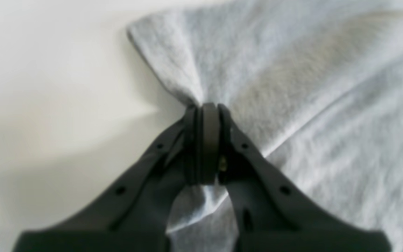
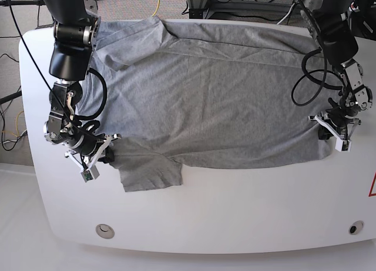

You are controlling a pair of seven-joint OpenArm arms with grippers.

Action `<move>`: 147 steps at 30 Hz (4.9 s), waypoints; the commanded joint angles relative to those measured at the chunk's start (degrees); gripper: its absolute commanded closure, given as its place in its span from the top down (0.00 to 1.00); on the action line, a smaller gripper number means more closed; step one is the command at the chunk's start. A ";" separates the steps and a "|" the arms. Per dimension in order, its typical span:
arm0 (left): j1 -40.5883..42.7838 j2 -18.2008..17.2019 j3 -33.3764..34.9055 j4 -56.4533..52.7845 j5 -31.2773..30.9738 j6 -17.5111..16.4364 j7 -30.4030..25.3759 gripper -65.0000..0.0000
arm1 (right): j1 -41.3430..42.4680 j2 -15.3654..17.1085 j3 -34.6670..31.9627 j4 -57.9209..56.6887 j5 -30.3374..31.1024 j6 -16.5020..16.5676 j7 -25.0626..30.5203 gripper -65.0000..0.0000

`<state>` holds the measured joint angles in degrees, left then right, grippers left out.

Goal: Fold the T-shirt properly
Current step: 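Lift the hem with both grippers and fold it over toward the collar, then lower the folded hem onto the shirt and open both grippers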

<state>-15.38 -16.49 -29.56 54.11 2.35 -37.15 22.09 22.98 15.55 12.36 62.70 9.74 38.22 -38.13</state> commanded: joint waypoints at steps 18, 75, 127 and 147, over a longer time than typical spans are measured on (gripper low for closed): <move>-1.18 -1.16 -0.40 4.76 -1.02 1.37 -0.07 0.00 | -2.62 0.15 0.02 11.67 1.19 -1.01 -2.82 0.00; 13.98 -1.92 -2.34 29.43 -8.06 1.34 7.87 0.00 | -23.93 0.67 8.03 47.07 6.52 0.11 -17.63 0.00; 33.53 -4.04 -5.73 37.35 -10.11 -2.33 8.95 0.09 | -33.59 1.03 9.26 49.71 6.20 1.78 -21.59 0.00; 34.59 -4.80 -5.64 37.01 -9.08 -1.63 8.95 0.37 | -34.00 0.85 9.03 49.07 6.40 1.78 -23.52 0.28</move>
<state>19.25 -20.32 -34.98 90.43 -6.48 -39.20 31.57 -11.51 15.55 21.10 110.98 15.81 40.07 -61.87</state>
